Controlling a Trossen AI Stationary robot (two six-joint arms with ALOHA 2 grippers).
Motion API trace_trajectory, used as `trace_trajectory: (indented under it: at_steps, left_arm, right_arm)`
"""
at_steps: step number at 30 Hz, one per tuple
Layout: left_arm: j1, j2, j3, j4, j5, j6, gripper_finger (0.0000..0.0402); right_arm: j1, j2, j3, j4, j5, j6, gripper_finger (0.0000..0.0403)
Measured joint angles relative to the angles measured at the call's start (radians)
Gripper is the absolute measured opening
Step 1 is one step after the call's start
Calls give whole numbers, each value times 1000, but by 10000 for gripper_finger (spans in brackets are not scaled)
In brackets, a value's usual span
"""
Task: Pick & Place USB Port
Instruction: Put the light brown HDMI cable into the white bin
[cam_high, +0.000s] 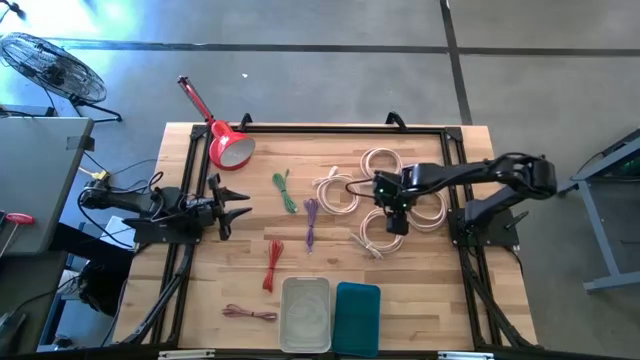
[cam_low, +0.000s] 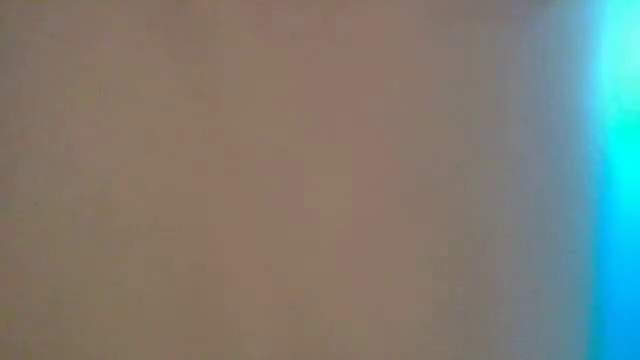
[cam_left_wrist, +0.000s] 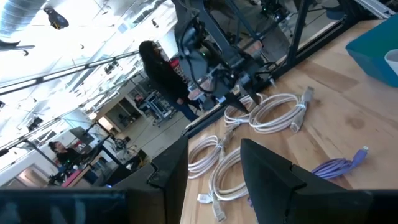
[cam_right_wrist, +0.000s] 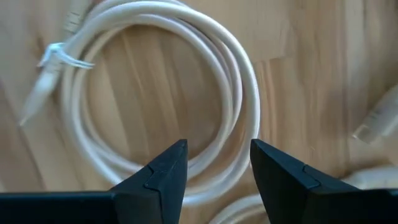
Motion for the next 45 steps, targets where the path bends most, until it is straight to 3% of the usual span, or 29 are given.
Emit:
trace_trajectory:
  at_steps: [12,15,19,30,36,45]
  left_arm:
    - [0,0,0,-23,5,-2,142]
    - [0,0,0,-23,5,-2,142]
    - [0,0,0,-23,6,-1,142]
    - [0,0,0,-14,40,-3,142]
    - [0,0,-10,74,85,-48,142]
    - [0,76,-17,292,128,-74,143]
  right_arm:
    - [0,148,-60,221,-2,-34,155]
    - [0,147,-64,257,11,-54,109]
    - [0,131,-68,268,25,-88,18]
    - [85,75,-11,205,87,-112,8]
    - [188,-4,110,103,245,-133,7]
    - [322,-50,287,120,409,-245,7]
